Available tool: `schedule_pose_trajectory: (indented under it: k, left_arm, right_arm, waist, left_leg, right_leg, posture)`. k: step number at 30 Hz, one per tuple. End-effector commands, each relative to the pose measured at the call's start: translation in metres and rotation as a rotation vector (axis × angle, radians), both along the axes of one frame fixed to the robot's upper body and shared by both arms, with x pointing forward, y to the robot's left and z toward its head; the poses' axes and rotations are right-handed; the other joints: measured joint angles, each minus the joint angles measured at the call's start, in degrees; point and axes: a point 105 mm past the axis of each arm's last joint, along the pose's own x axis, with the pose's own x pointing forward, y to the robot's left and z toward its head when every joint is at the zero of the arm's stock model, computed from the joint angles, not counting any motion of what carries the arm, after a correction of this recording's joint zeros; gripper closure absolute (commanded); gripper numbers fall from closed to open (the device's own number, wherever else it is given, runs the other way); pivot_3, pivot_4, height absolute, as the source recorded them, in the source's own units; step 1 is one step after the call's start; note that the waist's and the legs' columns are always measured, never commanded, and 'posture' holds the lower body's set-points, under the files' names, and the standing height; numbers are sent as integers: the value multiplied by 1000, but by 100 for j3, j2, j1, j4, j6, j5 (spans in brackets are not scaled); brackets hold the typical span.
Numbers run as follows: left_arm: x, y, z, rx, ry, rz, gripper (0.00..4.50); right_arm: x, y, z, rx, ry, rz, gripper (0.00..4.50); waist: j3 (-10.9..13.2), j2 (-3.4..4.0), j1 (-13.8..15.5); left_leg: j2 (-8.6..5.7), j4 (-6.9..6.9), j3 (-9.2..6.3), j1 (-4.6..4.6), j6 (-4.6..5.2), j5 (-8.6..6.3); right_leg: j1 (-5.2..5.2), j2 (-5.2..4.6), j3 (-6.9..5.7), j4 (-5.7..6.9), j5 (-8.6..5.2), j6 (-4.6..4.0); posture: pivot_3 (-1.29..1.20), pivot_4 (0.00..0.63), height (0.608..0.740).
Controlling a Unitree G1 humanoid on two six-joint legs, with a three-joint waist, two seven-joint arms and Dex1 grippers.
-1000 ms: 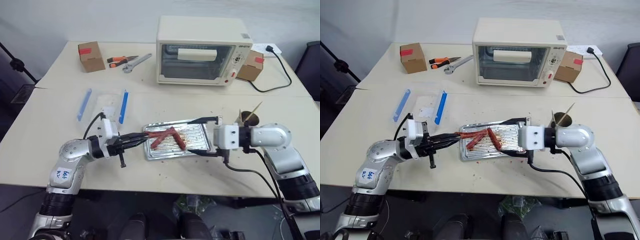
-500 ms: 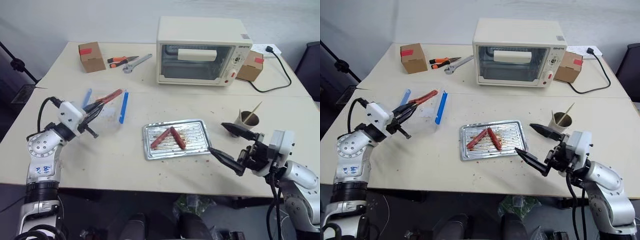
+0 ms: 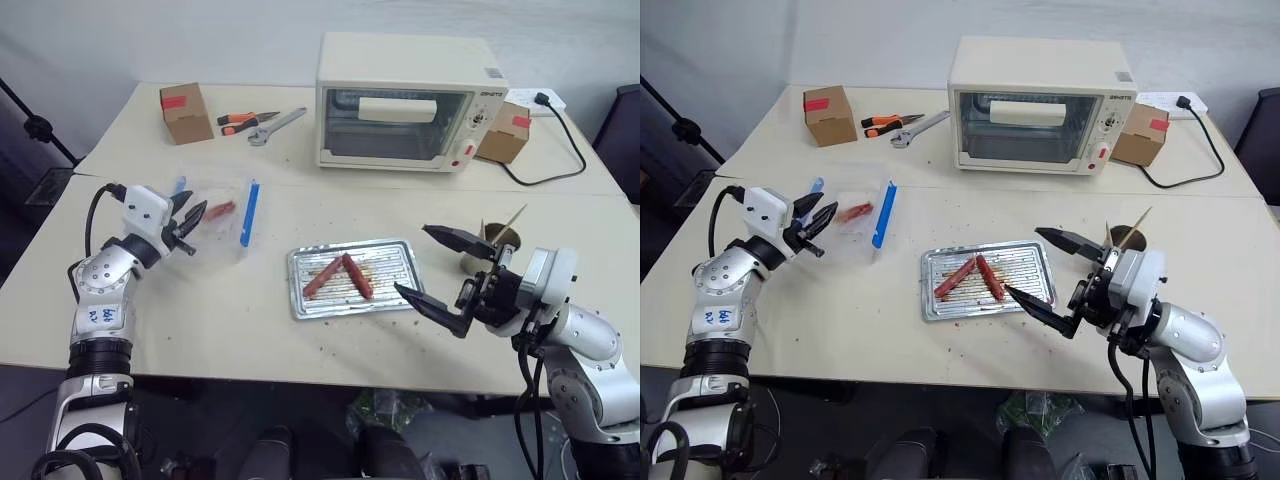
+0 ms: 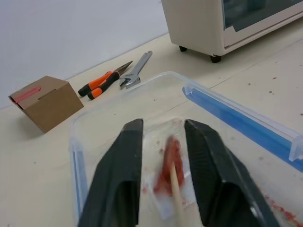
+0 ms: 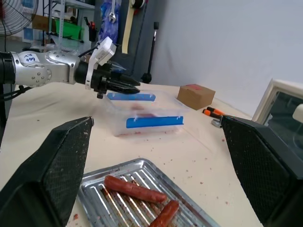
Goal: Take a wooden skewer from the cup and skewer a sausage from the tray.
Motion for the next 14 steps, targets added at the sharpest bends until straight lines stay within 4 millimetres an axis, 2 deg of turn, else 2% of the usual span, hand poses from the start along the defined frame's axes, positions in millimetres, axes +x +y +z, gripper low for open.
schedule_pose_trajectory:
  k: [1, 4, 7, 10, 12, 14]
  left_arm:
    - [-16, -2, 26, 25, -13, -158, 1914]
    - [-42, -3, 14, 131, 135, -350, 1004]
    - [-64, 6, 5, 250, 236, -425, 121]
    - [-86, 10, -7, 333, 312, -486, 121]
    - [-100, 5, -14, 359, 324, -530, 121]
    - [-106, -1, -18, 364, 294, -535, 121]
  right_arm:
    - [-5, -5, 4, -59, -9, 39, 0]
    - [-7, -13, -6, -166, 35, 76, 0]
    - [-8, -23, -10, -235, 69, 96, 0]
    - [-9, -32, -18, -279, 102, 106, 0]
    - [-9, -35, -28, -288, 126, 104, 0]
    - [-10, -35, -40, -289, 146, 96, 0]
  waist:
    - [1, -2, -3]
    - [1, -2, -48]
    - [1, -1, -94]
    - [1, -1, -88]
    - [1, -1, -86]
    - [1, -1, -77]
  left_leg:
    - [0, 0, 0, -1, 0, 0]
    - [0, -1, -1, -2, 0, 0]
    - [4, -7, -2, -2, 1, -1]
    - [10, -9, -3, -1, 1, -1]
    - [10, -10, -3, 0, 2, -2]
    - [10, -9, -2, -1, 7, -5]
  right_leg:
    - [0, -1, -1, 0, 0, 0]
    - [1, -2, -2, -3, 0, 0]
    - [2, -5, 5, -12, -1, -2]
    - [4, -4, 41, -39, -2, -3]
    - [5, -5, 47, -42, -2, -3]
    - [7, -7, 51, -46, -2, -3]
  posture:
    - [0, 150, 740]
    - [0, 150, 740]
    - [0, 150, 740]
    - [0, 150, 740]
    - [0, 150, 740]
    - [0, 150, 740]
